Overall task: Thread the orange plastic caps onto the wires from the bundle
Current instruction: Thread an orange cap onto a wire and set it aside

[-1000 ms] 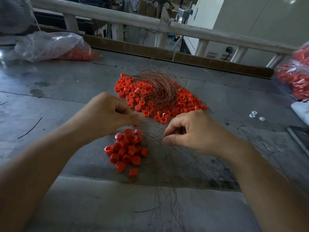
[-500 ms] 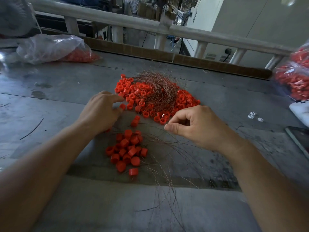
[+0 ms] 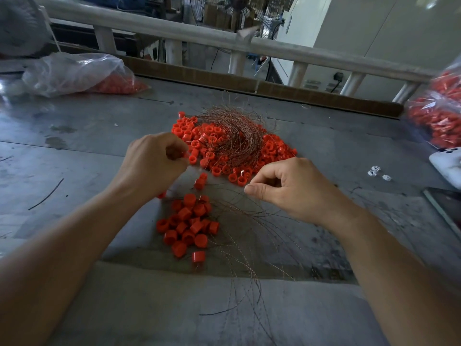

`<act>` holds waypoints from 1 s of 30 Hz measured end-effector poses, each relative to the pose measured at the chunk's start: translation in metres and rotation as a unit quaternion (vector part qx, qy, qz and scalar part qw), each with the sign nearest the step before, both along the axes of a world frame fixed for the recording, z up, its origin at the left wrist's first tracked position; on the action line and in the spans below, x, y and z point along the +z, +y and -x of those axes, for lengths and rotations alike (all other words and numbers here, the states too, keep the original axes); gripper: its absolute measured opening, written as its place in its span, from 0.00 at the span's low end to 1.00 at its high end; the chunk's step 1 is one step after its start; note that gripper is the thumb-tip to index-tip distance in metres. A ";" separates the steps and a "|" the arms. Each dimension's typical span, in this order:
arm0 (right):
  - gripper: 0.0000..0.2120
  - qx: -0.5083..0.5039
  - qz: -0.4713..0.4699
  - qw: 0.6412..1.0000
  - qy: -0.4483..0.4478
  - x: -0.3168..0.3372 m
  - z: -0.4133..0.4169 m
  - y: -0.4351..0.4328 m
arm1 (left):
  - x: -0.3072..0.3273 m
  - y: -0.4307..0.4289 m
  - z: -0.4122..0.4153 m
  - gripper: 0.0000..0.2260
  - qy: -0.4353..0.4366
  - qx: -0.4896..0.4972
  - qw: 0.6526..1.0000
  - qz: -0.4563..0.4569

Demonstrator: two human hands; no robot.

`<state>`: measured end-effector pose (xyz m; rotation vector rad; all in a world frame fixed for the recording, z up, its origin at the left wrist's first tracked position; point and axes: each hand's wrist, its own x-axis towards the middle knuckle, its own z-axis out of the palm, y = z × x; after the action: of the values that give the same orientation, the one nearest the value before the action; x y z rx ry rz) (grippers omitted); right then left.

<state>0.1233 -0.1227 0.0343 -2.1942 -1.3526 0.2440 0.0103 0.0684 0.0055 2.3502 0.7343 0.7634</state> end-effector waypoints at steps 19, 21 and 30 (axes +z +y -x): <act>0.07 -0.007 0.009 1.000 -0.021 0.001 0.003 0.001 | 0.002 -0.007 0.000 0.11 -0.079 -0.098 0.980 0.154; 0.07 -0.008 0.011 1.000 -0.022 0.002 0.003 0.001 | 0.002 -0.007 0.000 0.12 -0.088 -0.115 0.970 0.197; 0.07 -0.013 0.017 0.999 -0.036 0.003 0.005 0.001 | 0.016 -0.004 0.007 0.10 -0.216 -0.111 0.920 0.309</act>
<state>0.1185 -0.1217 0.0374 -2.2671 -1.3663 0.1795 0.0030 0.0640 0.0211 1.5846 0.4194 0.7714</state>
